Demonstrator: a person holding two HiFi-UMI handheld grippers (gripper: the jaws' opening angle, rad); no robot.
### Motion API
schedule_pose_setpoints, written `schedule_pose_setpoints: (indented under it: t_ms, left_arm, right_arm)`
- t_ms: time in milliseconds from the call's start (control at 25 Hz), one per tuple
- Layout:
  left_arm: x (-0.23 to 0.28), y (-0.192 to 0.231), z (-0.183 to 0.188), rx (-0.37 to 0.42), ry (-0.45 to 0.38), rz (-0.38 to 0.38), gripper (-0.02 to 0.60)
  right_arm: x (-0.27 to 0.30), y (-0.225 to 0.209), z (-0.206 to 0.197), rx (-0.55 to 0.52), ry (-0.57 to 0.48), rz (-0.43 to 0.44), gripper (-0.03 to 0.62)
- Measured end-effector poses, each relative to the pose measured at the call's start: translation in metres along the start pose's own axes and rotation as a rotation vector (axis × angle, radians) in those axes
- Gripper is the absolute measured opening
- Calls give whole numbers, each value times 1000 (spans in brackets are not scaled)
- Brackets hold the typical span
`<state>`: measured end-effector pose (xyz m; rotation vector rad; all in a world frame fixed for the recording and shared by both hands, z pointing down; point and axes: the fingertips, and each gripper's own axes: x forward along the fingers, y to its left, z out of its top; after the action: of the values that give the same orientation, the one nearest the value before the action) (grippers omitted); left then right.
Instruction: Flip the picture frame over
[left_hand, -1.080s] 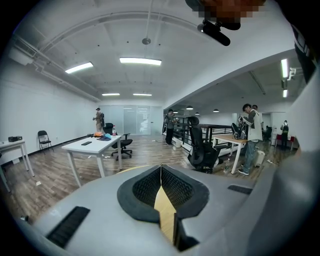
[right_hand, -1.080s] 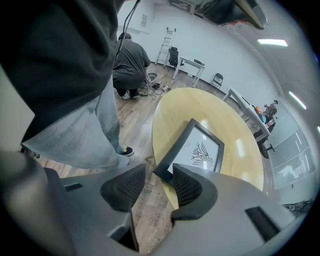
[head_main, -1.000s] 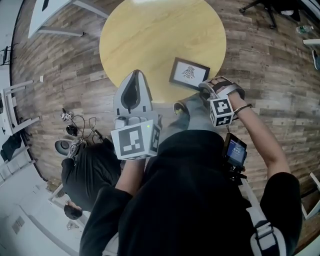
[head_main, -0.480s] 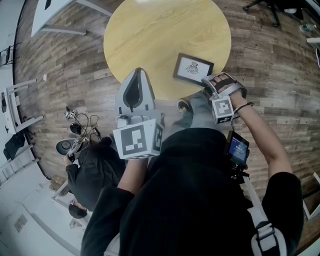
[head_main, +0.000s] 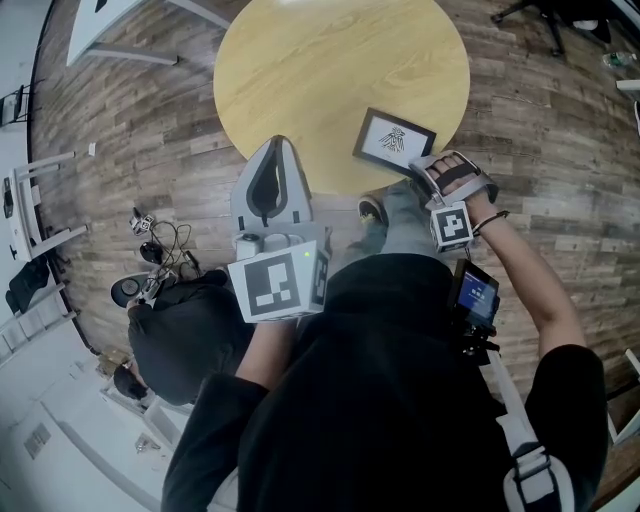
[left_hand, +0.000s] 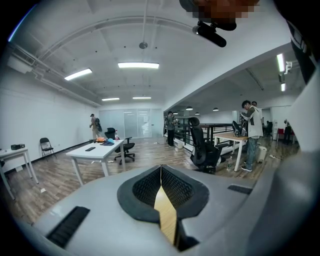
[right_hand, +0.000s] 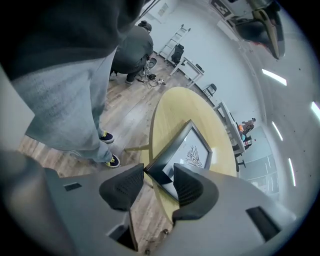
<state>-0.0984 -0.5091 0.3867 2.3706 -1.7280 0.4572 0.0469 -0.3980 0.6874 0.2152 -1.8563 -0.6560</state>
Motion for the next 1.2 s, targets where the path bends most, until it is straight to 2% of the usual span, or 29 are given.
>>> schedule_pose_setpoints:
  t_ms: [160,320,480,600,720,800,880,1080,1120,1200]
  left_arm:
    - [-2,3,0,-6,-6,-3,21]
    - [-6,2,-3,-4,-15,-13,21]
    - [-9,6,-4,-14,4,17,21]
    - [-11,6,-6,-13,4,18,21]
    - [-12,9,-4,-18,5,24,21]
    - [-12,12,-2,-20,8,29,21]
    - [-13,11,-3,-23,8,30,21]
    - [-15,8,-6,-17,-15,3,21]
    - [-16,8,-6,-15,-15,4,21]
    - [-17,7,-5,-12,-11,9,21]
  right_arm:
    - [4,8,-5,5,-5,-33,175]
    - [-9,6,3,38,-76,-18,155]
    - [-26,-16,14,154,-187,17,145]
    - [-42,-40,27,290,-295,39,137]
    - [-64,-68,43,531,-478,103,131]
    - [-75,-87,48,763,-629,170,126]
    - [-76,-101,41,1000,-724,215,121]
    - [-67,-122,-3,1589,-862,297,117]
    - [-64,-124,-12,1682,-874,299,114]
    - [-57,-122,-27,1803,-854,286,103]
